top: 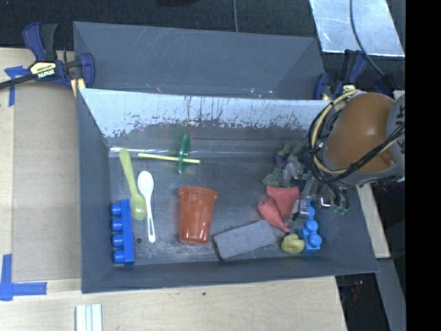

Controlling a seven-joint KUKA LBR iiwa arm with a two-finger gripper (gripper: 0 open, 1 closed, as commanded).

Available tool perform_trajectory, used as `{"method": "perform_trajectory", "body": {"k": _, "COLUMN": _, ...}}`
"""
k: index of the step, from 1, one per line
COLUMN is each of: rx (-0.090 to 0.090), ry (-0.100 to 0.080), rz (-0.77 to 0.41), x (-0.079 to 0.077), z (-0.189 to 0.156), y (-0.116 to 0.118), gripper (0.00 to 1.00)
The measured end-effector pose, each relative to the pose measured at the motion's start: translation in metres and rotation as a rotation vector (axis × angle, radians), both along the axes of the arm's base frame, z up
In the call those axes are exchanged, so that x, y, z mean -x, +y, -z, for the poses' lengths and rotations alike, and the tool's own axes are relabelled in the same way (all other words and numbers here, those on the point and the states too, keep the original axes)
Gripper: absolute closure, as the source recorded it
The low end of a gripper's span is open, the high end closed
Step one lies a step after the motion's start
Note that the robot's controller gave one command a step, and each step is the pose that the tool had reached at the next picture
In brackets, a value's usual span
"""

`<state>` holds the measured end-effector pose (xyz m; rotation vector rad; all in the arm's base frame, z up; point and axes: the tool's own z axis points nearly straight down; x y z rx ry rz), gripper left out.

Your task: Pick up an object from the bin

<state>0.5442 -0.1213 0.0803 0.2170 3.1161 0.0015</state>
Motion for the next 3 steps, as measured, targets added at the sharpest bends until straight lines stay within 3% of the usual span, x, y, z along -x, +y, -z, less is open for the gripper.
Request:
{"method": "perform_trajectory", "body": {"k": 1, "rx": 0.000, "ry": -0.006, "rz": -0.046, "x": 0.002, "z": 0.002, "y": 0.001, "gripper": 0.00}}
{"method": "perform_trajectory", "body": {"k": 2, "rx": 0.021, "ry": -0.039, "rz": -0.502, "x": -0.018, "z": 0.001, "y": 0.011, "gripper": 1.00}}
{"method": "perform_trajectory", "body": {"k": 3, "rx": 0.021, "ry": -0.039, "rz": -0.502, "x": -0.018, "z": 0.001, "y": 0.011, "gripper": 1.00}}
